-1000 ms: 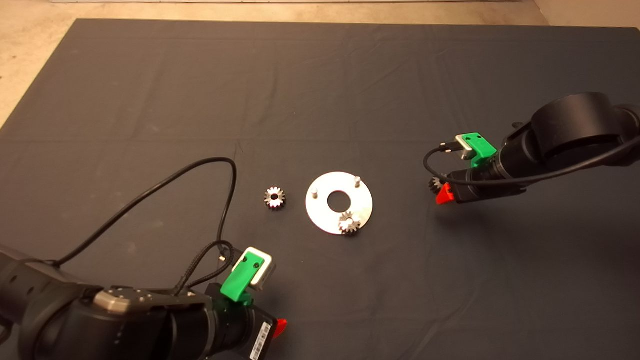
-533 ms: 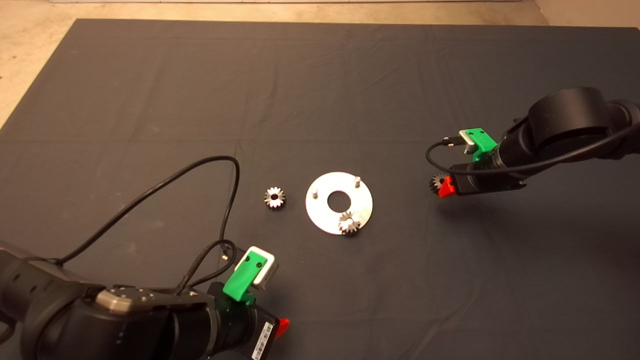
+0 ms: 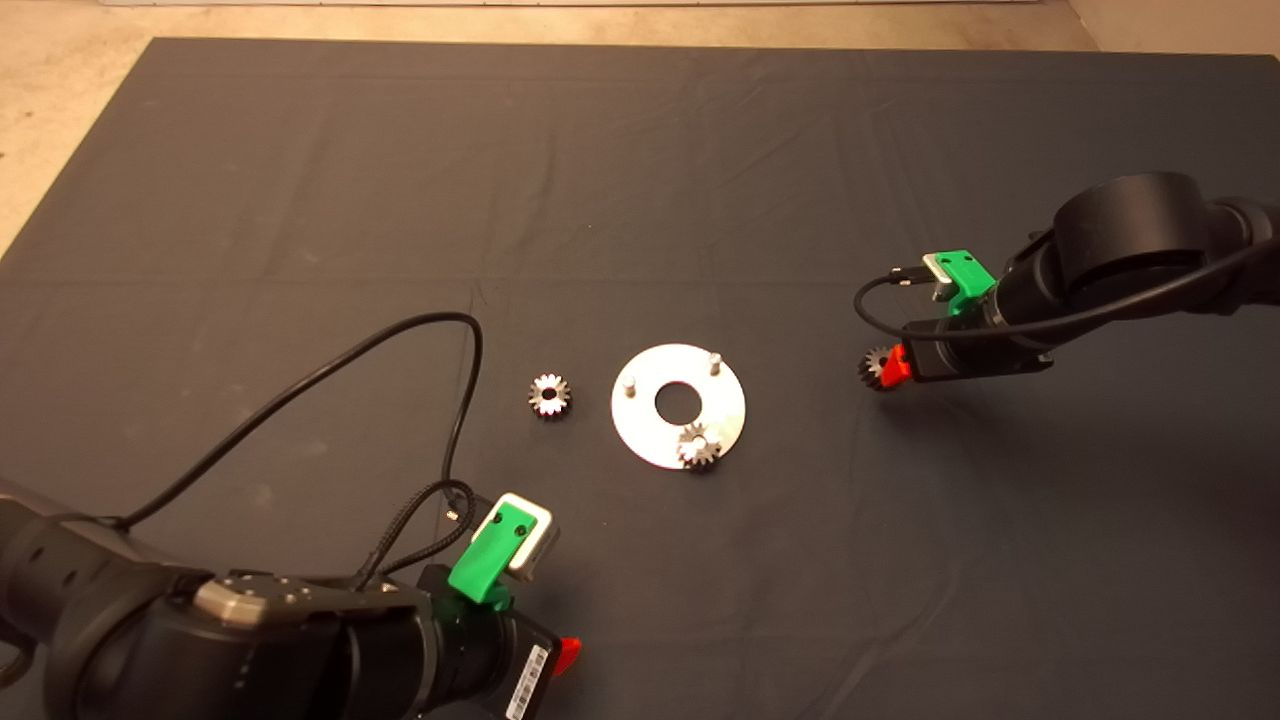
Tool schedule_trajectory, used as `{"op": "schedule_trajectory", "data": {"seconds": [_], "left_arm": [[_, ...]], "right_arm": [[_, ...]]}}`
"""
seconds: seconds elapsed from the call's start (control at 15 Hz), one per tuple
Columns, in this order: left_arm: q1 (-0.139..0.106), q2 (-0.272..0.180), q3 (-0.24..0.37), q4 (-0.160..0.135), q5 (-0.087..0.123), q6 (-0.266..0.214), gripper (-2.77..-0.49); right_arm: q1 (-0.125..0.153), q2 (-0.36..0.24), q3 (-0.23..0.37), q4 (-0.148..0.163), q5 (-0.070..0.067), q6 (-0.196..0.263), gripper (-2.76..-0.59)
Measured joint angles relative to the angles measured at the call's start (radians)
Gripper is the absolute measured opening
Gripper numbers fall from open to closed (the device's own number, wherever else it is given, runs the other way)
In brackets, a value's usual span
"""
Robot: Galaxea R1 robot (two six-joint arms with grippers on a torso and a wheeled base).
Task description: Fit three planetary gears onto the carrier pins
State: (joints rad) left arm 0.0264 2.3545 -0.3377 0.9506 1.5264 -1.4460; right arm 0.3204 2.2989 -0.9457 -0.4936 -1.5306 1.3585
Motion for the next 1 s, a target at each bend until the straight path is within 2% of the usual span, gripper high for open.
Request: {"op": "schedule_trajectory", "data": {"seconds": [0.13,0.27,0.33,0.4,0.47,0.73,0.87,1.0], "left_arm": [[0.000,0.000,0.000,0.000,0.000,0.000,-1.64],[0.000,0.001,0.000,0.000,0.000,0.000,-1.64],[0.000,0.005,0.000,0.000,0.000,0.000,-1.64],[0.000,0.009,0.000,0.000,0.000,0.000,-1.64],[0.000,0.012,0.000,0.000,0.000,0.000,-1.64],[-0.003,0.033,0.000,-0.001,0.000,-0.001,-1.64],[-0.003,0.035,0.000,-0.001,0.000,-0.001,-1.64],[-0.004,0.041,0.000,-0.001,0.000,-0.001,-1.64]], "right_arm": [[-0.016,0.000,-0.010,-0.004,0.002,0.000,-1.18],[-0.019,0.000,-0.017,-0.004,0.032,0.000,-1.18],[-0.020,0.000,-0.024,-0.004,0.068,0.000,-1.18],[-0.024,0.000,-0.028,-0.004,0.095,0.000,-1.18],[-0.025,0.001,-0.031,-0.004,0.115,0.000,-1.18],[-0.027,0.001,-0.056,-0.004,0.145,0.000,-1.18],[-0.027,0.001,-0.075,-0.004,0.147,-0.004,-1.18],[-0.028,0.003,-0.084,-0.004,0.150,-0.031,-1.18]]}}
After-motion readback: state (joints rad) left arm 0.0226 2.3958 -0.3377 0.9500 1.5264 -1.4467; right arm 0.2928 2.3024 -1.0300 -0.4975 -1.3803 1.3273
